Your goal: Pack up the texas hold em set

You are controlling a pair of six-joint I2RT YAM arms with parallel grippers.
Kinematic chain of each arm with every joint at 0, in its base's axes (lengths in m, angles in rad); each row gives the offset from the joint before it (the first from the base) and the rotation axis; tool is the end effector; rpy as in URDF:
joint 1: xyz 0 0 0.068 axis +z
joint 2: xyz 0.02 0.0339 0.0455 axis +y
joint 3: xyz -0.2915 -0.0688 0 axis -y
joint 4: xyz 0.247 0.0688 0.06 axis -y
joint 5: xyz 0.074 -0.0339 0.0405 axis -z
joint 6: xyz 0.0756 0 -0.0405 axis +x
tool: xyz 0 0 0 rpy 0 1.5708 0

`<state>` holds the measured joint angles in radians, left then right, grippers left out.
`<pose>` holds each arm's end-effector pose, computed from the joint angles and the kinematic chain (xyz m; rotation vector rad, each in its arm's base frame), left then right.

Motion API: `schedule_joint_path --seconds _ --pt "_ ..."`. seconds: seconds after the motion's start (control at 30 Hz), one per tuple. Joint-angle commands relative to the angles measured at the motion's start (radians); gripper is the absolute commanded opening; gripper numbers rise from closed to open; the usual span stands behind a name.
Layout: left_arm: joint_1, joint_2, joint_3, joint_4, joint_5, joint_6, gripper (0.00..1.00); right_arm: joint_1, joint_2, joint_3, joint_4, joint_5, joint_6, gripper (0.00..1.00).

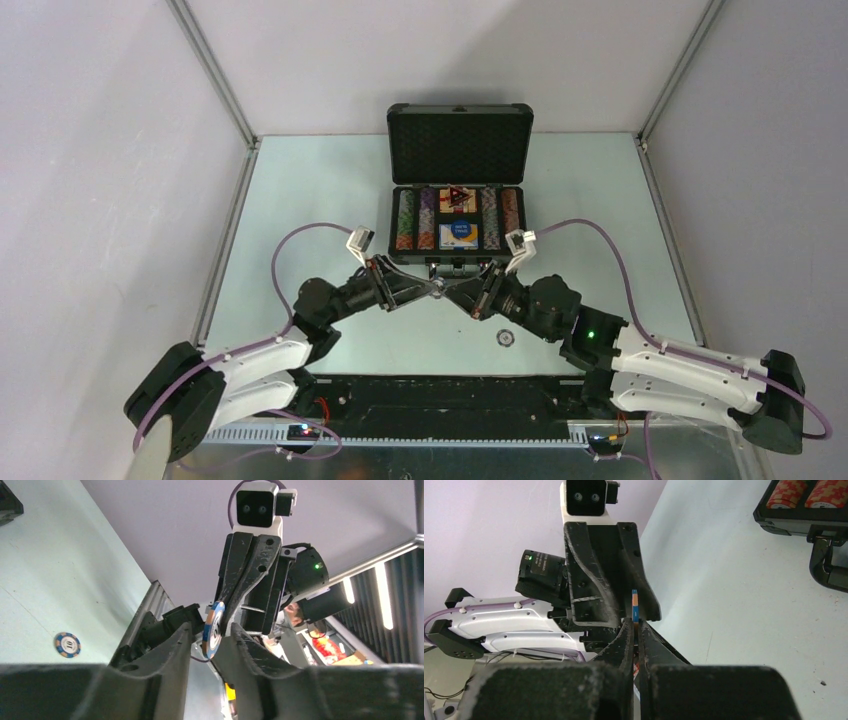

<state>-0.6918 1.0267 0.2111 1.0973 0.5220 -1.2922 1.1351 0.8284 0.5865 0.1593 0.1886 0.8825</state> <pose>0.1424 -0.1669 0.2630 0.0677 1.6399 -1.9484 0.1078 0.1979 0.3151 -0.0727 1.8431 1.3389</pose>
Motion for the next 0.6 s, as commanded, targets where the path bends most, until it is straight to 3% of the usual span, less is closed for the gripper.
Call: schedule_joint_path --seconds 0.0,0.13,0.17,0.27,0.37,0.5,0.57 --pt "-0.005 -0.013 -0.005 0.032 -0.012 0.004 0.56 -0.004 -0.008 0.006 0.016 0.015 -0.023 0.0" --pt "0.018 -0.011 -0.004 0.023 0.009 0.013 0.94 -0.052 -0.085 0.01 -0.094 0.071 -0.104 0.0" --pt "0.036 -0.013 -0.003 0.015 0.016 0.014 0.97 -0.066 -0.112 0.021 -0.161 0.099 -0.129 0.0" --pt "0.083 -0.021 -0.004 -0.018 0.067 0.047 0.99 -0.149 -0.153 0.043 -0.26 0.132 -0.314 0.0" --pt "0.147 -0.051 0.012 -0.189 0.102 0.138 1.0 -0.223 -0.149 0.102 -0.349 0.14 -0.531 0.0" --pt "0.17 -0.123 0.085 -0.616 0.027 0.397 1.0 -0.317 -0.088 0.197 -0.423 0.106 -0.873 0.0" --pt "0.17 -0.163 0.11 -0.78 -0.108 0.53 1.0 -0.368 -0.049 0.227 -0.441 0.056 -1.034 0.0"
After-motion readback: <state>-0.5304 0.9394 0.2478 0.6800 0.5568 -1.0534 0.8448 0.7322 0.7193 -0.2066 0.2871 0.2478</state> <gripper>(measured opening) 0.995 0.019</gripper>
